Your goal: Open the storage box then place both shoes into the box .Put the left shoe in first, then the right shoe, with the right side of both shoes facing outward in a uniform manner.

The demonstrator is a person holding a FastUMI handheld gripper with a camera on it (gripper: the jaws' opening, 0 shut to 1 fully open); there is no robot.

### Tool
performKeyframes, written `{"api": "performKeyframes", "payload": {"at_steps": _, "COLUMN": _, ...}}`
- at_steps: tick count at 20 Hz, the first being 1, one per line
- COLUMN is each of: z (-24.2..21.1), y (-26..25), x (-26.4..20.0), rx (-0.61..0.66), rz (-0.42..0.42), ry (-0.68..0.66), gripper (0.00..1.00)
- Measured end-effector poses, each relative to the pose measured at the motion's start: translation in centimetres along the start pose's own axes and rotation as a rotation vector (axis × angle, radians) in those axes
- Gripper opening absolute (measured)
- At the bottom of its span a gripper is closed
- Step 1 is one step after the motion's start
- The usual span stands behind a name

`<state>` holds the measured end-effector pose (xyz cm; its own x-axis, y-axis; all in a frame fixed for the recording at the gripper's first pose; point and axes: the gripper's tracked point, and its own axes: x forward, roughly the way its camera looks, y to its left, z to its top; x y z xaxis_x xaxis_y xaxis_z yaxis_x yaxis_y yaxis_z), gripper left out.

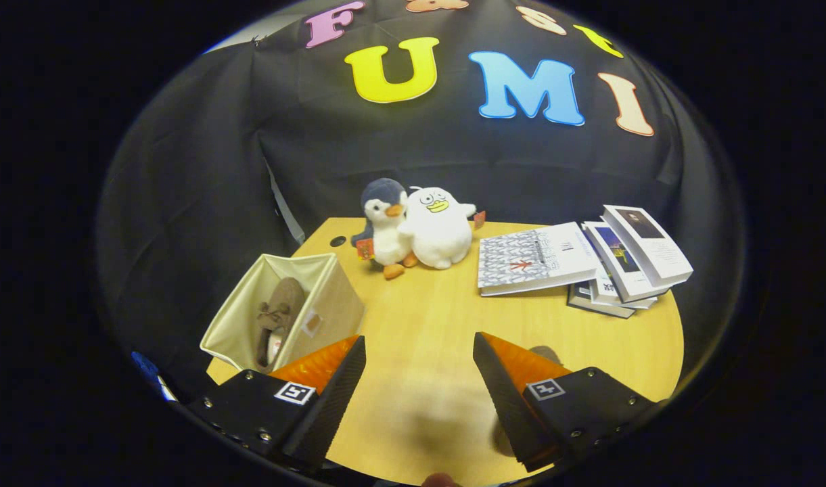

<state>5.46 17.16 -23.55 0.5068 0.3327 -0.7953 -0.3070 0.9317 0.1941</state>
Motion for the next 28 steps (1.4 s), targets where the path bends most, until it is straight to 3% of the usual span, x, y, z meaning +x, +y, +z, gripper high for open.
{"api": "performKeyframes", "payload": {"at_steps": 8, "z": -5.1, "y": -10.4, "x": -0.9, "rx": -0.026, "rz": -0.136, "ry": 0.096, "gripper": 0.98}}
{"api": "performKeyframes", "payload": {"at_steps": 16, "z": -11.3, "y": -16.1, "x": -1.1, "rx": -0.058, "rz": -0.212, "ry": 0.223, "gripper": 0.98}}
{"api": "performKeyframes", "payload": {"at_steps": 27, "z": -18.2, "y": -18.3, "x": 1.4, "rx": 0.02, "rz": -0.189, "ry": 0.371, "gripper": 0.98}}
{"api": "performKeyframes", "payload": {"at_steps": 28, "z": -18.3, "y": -18.0, "x": 1.7, "rx": 0.037, "rz": -0.173, "ry": 0.372, "gripper": 0.92}}
